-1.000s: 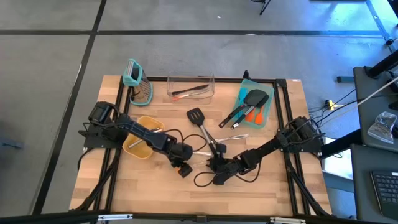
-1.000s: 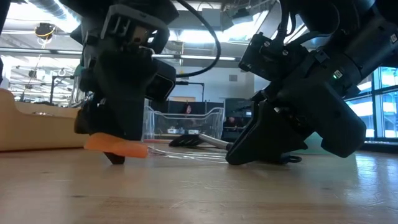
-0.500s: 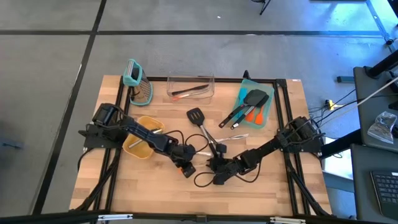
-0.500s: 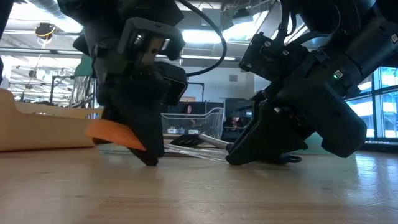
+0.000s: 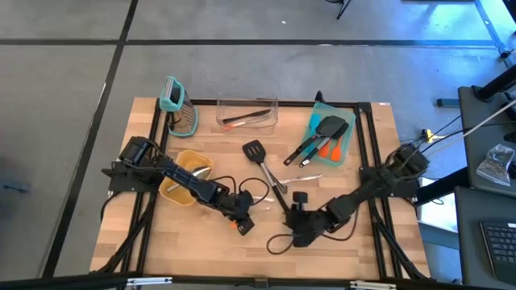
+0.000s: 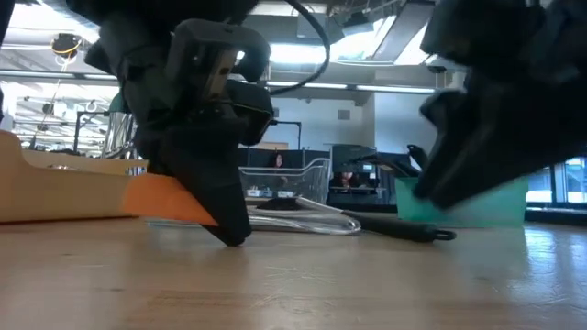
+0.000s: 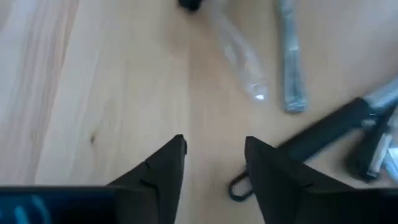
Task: Pick & Place Kitchen Items
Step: Put the orange spatula into the green bin
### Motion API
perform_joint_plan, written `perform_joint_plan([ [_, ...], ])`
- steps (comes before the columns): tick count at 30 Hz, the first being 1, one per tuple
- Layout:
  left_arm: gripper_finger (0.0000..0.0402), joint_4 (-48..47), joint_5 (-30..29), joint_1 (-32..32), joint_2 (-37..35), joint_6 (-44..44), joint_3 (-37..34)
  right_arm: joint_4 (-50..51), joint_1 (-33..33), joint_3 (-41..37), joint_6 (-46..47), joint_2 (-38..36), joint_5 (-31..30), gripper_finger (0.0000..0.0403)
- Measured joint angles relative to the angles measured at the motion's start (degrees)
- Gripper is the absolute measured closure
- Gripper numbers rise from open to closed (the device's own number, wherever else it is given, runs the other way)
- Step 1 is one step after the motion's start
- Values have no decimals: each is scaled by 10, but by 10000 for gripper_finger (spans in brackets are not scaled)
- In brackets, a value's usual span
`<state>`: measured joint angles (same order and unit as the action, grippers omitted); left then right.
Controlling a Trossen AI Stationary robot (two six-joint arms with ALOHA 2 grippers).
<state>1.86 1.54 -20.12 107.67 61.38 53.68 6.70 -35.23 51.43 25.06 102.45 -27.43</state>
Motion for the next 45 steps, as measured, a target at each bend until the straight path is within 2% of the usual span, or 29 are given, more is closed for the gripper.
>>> perform_joint_plan([
  [5, 381, 10, -97, -36, -5, 0, -2, 0, -29, 0, 29, -40, -18, 200],
  [9, 381, 16, -205, -73, -11, 5, -3, -19, -46, 1, 24, -65, -23, 185],
  [16, 381, 125, -341, -125, -36, -35, -2, -109, -59, 2, -18, -108, -24, 185],
  [22, 381, 174, -476, -170, -90, -143, -2, -204, -70, 3, -56, -150, -26, 185],
  [26, 381, 276, -562, -191, -111, -277, -2, -284, -69, 3, -78, -183, -53, 185],
  [30, 381, 418, -558, -185, -115, -436, -1, -338, -63, 3, -135, -211, -54, 185],
  [35, 381, 534, -491, -151, -113, -544, -1, -357, -61, 3, -159, -242, -29, 185],
  [39, 381, 582, -417, -122, -110, -574, -1, -419, -62, 4, -187, -248, -25, 185],
  [42, 381, 600, -359, -106, -97, -563, -1, -418, -68, 4, -202, -248, -25, 185],
  [45, 381, 602, -333, -97, -90, -548, 1, -423, -68, 4, -215, -248, -24, 185],
])
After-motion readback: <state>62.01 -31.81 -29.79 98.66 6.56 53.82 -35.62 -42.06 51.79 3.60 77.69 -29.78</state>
